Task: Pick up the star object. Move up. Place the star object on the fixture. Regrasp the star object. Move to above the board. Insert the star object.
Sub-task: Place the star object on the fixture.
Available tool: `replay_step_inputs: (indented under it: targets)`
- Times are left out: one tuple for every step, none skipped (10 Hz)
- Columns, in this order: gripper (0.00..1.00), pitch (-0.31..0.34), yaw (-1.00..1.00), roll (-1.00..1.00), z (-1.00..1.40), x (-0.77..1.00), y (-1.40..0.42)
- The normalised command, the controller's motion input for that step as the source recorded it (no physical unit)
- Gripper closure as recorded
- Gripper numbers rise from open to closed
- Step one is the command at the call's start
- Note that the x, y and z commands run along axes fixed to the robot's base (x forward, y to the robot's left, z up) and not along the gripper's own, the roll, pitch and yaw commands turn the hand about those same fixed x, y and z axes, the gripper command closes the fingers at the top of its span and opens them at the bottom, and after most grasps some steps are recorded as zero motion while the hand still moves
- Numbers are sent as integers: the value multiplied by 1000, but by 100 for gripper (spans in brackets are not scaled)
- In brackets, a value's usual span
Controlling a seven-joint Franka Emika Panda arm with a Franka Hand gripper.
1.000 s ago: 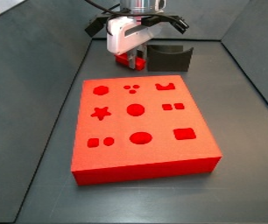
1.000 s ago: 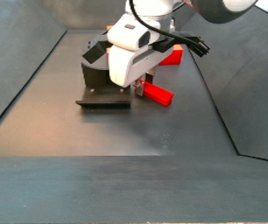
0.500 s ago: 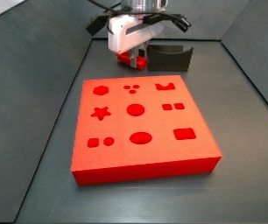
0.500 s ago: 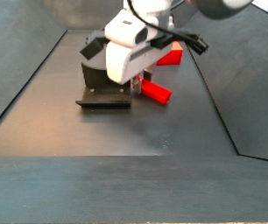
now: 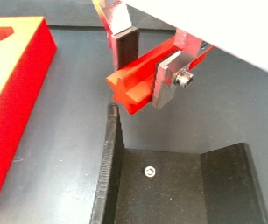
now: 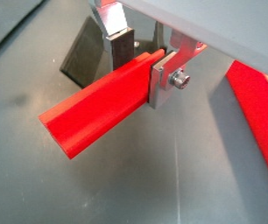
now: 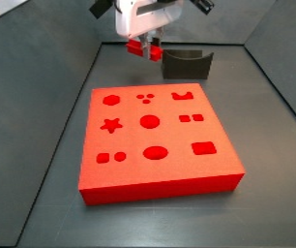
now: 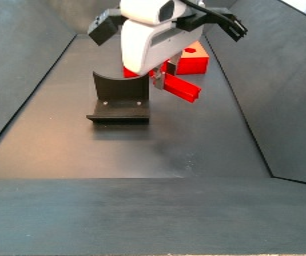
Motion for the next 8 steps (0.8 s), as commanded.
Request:
replay_step_inputs:
  targets:
    - [100, 0, -1, 5, 1000, 4, 0]
    - [100, 29, -1, 22, 1000, -16, 4]
    - [100, 40, -5, 38, 1000, -21, 4]
    - [100, 47, -4, 54, 1000, -24, 6]
    - [100, 54, -1, 70, 1000, -26, 5]
    - [100, 61, 2, 85, 1000, -28, 6]
    - [100, 68, 11, 103, 935, -29, 7]
    - [100, 73, 17, 113, 783, -25, 6]
